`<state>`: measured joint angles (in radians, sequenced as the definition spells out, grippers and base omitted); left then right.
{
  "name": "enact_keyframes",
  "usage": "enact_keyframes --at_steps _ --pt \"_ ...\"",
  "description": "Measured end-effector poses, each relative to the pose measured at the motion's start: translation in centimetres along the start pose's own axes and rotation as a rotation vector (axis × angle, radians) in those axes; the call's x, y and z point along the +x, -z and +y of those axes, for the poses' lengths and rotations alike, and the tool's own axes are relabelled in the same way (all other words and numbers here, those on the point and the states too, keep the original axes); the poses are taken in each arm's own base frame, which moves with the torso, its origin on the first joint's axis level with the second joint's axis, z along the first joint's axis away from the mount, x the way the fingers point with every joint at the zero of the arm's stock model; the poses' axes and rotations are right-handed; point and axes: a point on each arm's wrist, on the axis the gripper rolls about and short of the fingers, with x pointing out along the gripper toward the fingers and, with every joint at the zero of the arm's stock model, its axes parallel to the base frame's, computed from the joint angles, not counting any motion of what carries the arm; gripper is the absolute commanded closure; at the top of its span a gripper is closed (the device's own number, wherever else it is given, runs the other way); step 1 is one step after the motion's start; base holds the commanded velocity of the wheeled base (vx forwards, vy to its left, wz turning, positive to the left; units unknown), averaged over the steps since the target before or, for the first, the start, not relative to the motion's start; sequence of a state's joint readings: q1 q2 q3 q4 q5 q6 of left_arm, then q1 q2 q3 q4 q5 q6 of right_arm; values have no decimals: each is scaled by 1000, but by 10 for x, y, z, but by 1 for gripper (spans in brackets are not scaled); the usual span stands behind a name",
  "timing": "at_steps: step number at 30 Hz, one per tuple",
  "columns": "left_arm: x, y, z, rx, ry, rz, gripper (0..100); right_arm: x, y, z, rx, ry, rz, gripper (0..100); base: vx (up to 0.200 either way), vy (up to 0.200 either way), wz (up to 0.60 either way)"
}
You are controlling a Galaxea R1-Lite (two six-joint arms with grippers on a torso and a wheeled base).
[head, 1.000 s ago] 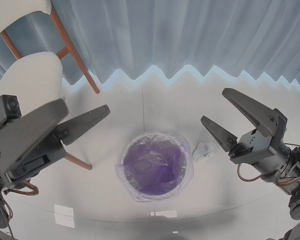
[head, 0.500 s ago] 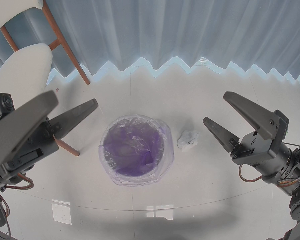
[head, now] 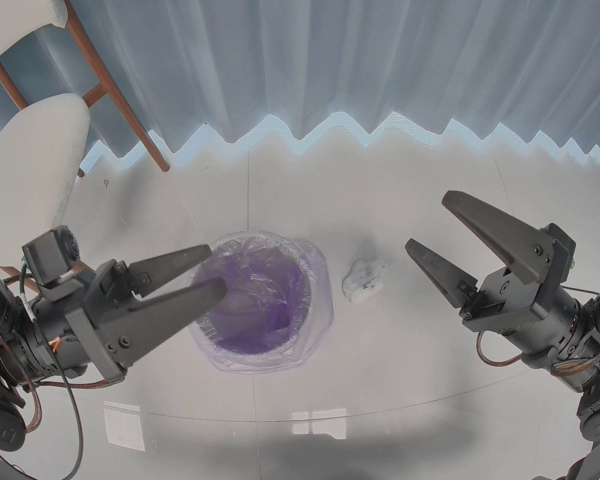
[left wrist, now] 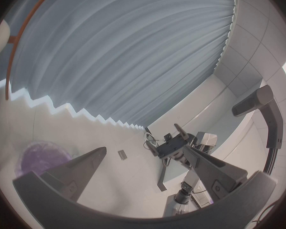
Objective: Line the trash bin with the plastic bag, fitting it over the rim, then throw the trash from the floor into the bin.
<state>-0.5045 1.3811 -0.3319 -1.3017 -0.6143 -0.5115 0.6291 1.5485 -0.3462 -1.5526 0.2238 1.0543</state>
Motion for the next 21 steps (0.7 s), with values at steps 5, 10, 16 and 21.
enact_keyframes --at_steps 5,10,16,21 --pt "1 7 5 -34 -28 38 0 0 1 -2 1 7 3 0 0 200 0" --pt "2 11 9 -50 -42 54 0 0 1 -2 -14 8 3 0 0 200 0" --pt "8 24 27 -93 -117 93 0 0 1 -3 -30 11 4 0 0 100 0" --pt "14 52 49 -122 -195 183 0 0 0 -4 -39 15 0 0 0 200 0"
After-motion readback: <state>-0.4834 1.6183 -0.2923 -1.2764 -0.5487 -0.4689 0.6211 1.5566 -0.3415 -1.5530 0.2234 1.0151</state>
